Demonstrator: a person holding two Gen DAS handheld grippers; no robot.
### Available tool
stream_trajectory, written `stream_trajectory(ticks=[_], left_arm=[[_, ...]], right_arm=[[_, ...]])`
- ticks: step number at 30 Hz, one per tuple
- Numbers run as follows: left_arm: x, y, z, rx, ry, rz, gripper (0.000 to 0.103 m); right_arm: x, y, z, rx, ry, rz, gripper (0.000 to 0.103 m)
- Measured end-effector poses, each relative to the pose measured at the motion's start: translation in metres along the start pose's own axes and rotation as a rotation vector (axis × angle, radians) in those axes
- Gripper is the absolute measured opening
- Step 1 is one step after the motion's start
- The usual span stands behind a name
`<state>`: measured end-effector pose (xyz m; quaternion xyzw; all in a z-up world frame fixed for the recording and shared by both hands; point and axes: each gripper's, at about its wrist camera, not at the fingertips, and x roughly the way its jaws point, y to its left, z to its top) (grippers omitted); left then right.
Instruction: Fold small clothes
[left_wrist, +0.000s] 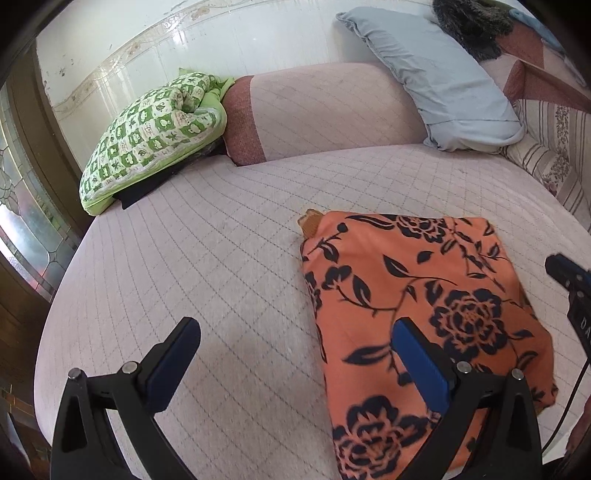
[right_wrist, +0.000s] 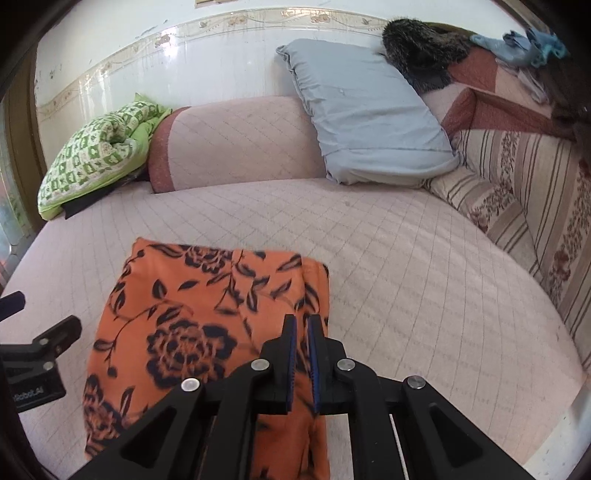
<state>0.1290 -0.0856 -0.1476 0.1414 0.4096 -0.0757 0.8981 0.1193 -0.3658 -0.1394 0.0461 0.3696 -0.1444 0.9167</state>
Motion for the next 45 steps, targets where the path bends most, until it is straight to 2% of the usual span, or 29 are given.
stream_trajectory(ticks=[6,10,14,17,20,25,28,30,31,33,35,37,40,43,45], left_arm=[[0.036,0.013,0.007,-0.089,0.036,-0.038,0.103],[0.06,0.009,0.002,-0.063,0.067,-0.033,0.103],[0.075,0.007,-0.003,-0.031,0.09,-0.064,0.103],[0.073,0.016,0.0,-0.076,0.108,-0.097,0.103],[0.061,0.021,-0.001,-0.069,0.081,-0.063,0.103],[0.039,0.022,-0.007,-0.015,0.032,-0.05,0.103],[0.04,0.015,-0.018,0.042,0.065,-0.027,0.103],[0.052,0.008,-0.029,0.094,0.125,-0.004,0.103],[0.054,0.006,-0.032,0.102,0.13,0.003,0.103],[0.05,0.009,-0.032,0.092,0.116,0.006,0.103],[0.041,0.016,-0.028,0.062,0.116,-0.01,0.103],[0.027,0.026,-0.027,0.005,0.09,-0.014,0.103],[0.005,0.041,-0.025,-0.066,0.057,-0.016,0.103],[-0.017,0.05,-0.041,-0.107,0.037,0.008,0.103],[-0.021,0.051,-0.058,-0.116,0.054,-0.023,0.103]], right_arm=[[0.035,0.013,0.011,-0.04,0.046,-0.037,0.008],[0.057,0.014,0.014,-0.029,0.103,-0.054,0.008],[0.083,0.023,0.006,-0.078,0.201,-0.074,0.009],[0.081,0.024,0.004,-0.097,0.192,-0.077,0.009],[0.068,0.018,0.004,-0.074,0.164,-0.04,0.009],[0.028,0.008,0.006,-0.063,0.067,0.096,0.009],[0.025,0.004,-0.004,-0.028,0.143,0.193,0.009],[0.042,0.01,-0.015,-0.055,0.259,0.207,0.009],[0.048,0.014,-0.02,-0.08,0.291,0.191,0.009],[0.042,0.02,-0.02,-0.116,0.262,0.167,0.009],[0.031,0.021,-0.016,-0.099,0.235,0.177,0.009],[0.02,0.018,-0.014,-0.061,0.188,0.203,0.009],[0.005,0.024,-0.01,-0.074,0.139,0.193,0.009],[-0.008,0.023,-0.012,-0.027,0.162,0.261,0.009],[-0.01,0.024,-0.02,0.005,0.204,0.31,0.009]])
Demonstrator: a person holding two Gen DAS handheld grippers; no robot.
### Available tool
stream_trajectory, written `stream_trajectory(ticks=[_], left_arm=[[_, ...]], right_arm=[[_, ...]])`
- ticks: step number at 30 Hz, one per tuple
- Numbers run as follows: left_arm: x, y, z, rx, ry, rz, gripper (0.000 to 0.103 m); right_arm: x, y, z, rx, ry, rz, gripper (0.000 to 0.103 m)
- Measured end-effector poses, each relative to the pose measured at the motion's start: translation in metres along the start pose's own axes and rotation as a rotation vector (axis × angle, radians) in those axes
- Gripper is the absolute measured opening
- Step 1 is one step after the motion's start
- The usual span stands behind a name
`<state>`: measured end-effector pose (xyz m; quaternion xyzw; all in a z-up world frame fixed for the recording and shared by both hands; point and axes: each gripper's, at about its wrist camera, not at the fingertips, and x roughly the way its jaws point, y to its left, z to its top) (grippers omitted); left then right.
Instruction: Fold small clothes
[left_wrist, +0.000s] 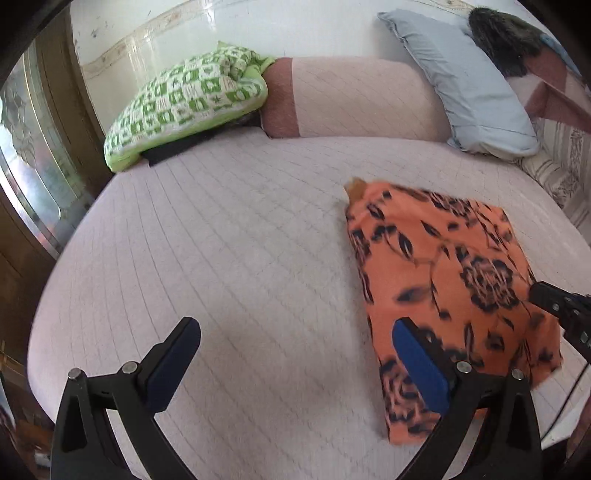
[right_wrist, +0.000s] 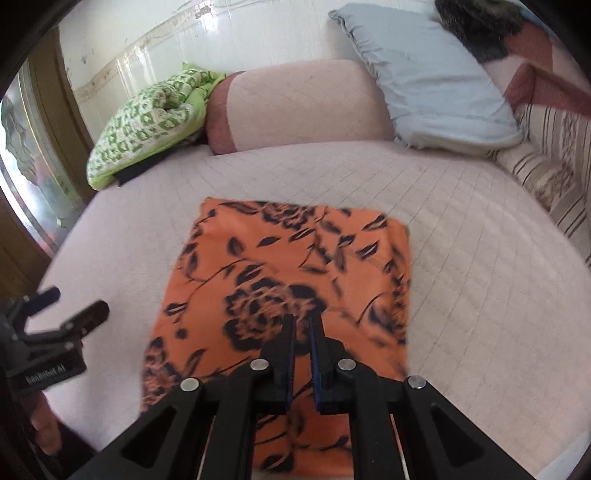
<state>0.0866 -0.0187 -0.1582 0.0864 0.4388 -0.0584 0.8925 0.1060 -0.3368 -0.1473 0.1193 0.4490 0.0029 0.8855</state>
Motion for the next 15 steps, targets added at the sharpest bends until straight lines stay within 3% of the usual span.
stream_trajectory(ticks=[2,5,11,15], left_arm=[[0.012,-0.01,-0.019,0.048,0.073,-0.022,0.103],[0.042,-0.029,-0.044,0.151,0.147,0.036,0.103],[0.034,-0.021,-0.04,0.121,0.068,0.055,0.103],[0.026,-0.012,-0.011,0.062,0.029,0.006,0.103]], right_arm=[[0.01,0.001,-0.014,0.022,0.061,0.02,0.009],[0.031,-0.001,-0.037,0.049,0.164,0.003,0.009],[-0.001,0.003,-0.032,0.003,0.022,-0.032,0.009],[-0.009,-0.018,-0.02,0.094,-0.033,-0.008,0.009]])
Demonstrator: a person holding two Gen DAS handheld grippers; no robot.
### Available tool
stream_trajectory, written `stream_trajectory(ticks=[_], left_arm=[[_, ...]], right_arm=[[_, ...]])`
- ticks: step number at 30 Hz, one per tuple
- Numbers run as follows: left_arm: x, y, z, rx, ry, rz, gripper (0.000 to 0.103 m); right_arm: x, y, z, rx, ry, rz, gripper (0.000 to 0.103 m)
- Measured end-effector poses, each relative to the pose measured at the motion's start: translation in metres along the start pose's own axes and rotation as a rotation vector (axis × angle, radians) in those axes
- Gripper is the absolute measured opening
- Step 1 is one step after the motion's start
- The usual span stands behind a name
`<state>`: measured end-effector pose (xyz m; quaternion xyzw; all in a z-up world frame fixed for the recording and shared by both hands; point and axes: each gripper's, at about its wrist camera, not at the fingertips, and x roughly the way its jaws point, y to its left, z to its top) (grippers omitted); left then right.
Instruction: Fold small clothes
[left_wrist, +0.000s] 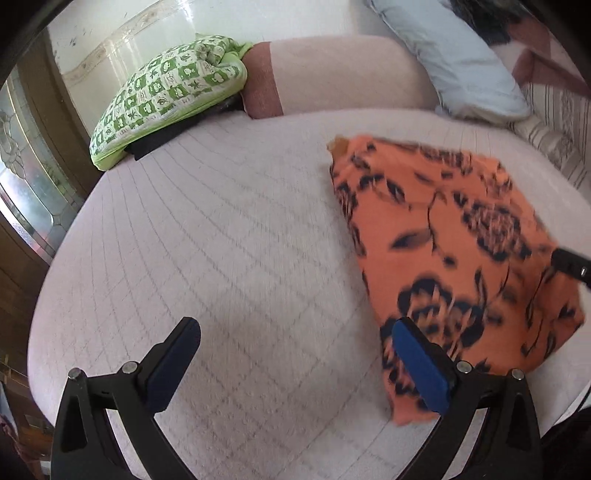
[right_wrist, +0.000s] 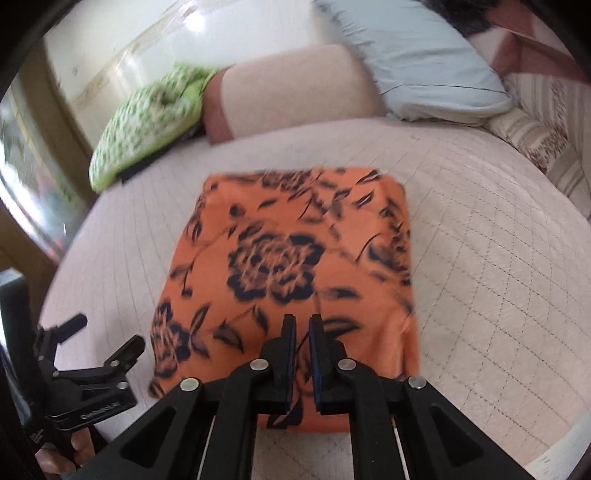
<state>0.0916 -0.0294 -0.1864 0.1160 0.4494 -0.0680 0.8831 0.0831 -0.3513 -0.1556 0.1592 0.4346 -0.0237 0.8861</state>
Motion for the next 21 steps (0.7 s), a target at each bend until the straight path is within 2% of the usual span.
stream_trajectory(ticks=[2,5,9,12,16,20,21], left_arm=[[0.002,0.003,0.023,-0.023,-0.012,-0.003,0.103],[0.012,-0.009,0.06,0.0,-0.033,0.09,0.103],[0.044,-0.011,0.088,-0.029,0.012,0.06,0.103],[0.063,-0.012,0.091,-0.041,0.028,0.05,0.103],[0.085,-0.013,0.084,0.008,0.056,0.075,0.103],[0.089,-0.011,0.084,0.028,0.05,0.077,0.103],[0.09,-0.009,0.084,0.022,0.051,0.078,0.103]], right_arm=[[0.003,-0.007,0.014,0.037,-0.004,0.003,0.009],[0.01,-0.01,0.041,0.082,-0.005,0.068,0.009],[0.038,-0.011,0.081,0.151,0.034,0.127,0.009],[0.066,-0.004,0.103,0.169,0.066,0.142,0.009],[0.11,0.009,0.117,0.165,0.139,0.191,0.009],[0.154,0.022,0.109,0.113,0.223,0.1,0.009],[0.154,0.025,0.109,0.099,0.21,0.092,0.009]])
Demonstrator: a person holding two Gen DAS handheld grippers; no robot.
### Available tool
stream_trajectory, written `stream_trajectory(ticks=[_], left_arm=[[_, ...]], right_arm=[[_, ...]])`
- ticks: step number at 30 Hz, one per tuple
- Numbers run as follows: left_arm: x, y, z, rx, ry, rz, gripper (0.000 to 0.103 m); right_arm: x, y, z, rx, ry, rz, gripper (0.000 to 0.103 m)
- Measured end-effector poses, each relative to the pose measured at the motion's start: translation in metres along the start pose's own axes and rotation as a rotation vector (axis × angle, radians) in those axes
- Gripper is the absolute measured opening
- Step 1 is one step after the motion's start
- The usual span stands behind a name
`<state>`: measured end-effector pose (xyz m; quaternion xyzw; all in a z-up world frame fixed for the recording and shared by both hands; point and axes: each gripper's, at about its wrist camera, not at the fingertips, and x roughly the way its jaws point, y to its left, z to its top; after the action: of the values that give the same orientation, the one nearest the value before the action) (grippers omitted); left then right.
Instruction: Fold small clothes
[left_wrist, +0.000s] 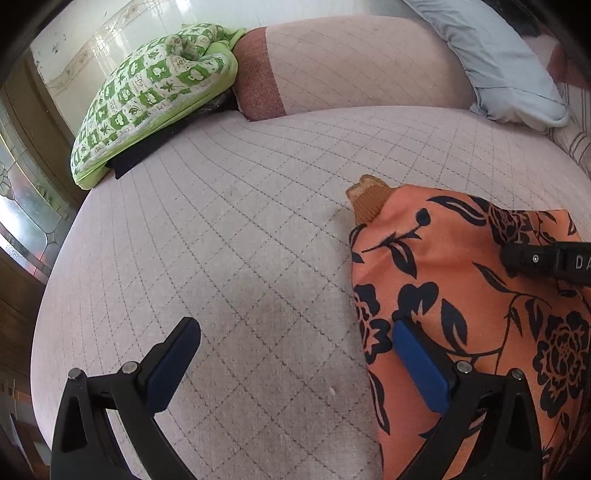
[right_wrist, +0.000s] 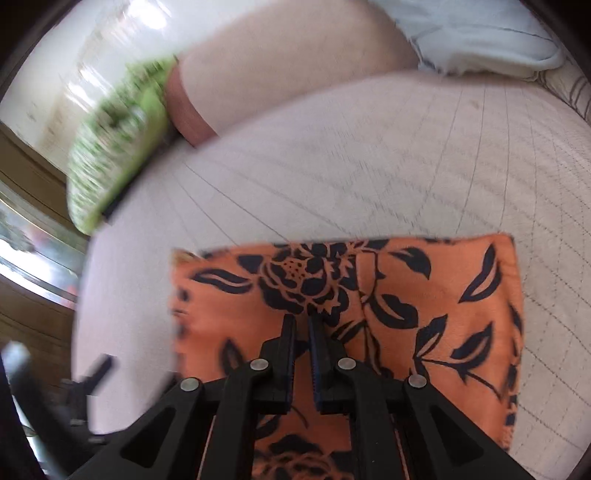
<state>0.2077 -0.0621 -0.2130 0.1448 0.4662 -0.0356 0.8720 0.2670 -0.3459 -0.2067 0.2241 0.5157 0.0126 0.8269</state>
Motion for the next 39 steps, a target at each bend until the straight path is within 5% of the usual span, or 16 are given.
stream_trajectory(ticks=[7,17,26,39], left_arm=[[0.01,0.012,0.002,-0.047,0.016,0.01,0.103],[0.008,0.013,0.002,-0.051,-0.002,0.002,0.103],[-0.018,0.026,0.003,-0.087,-0.088,-0.044,0.103],[-0.035,0.017,0.006,-0.069,-0.134,-0.091,0.103]], right_arm=[[-0.013,0.025,-0.003,-0.086,-0.1,0.038,0.009],[0.005,0.032,-0.004,-0.084,-0.077,0.076,0.01],[-0.054,0.009,-0.02,-0.105,-0.179,-0.01,0.009],[-0.057,-0.022,-0.049,-0.091,-0.123,-0.12,0.01]])
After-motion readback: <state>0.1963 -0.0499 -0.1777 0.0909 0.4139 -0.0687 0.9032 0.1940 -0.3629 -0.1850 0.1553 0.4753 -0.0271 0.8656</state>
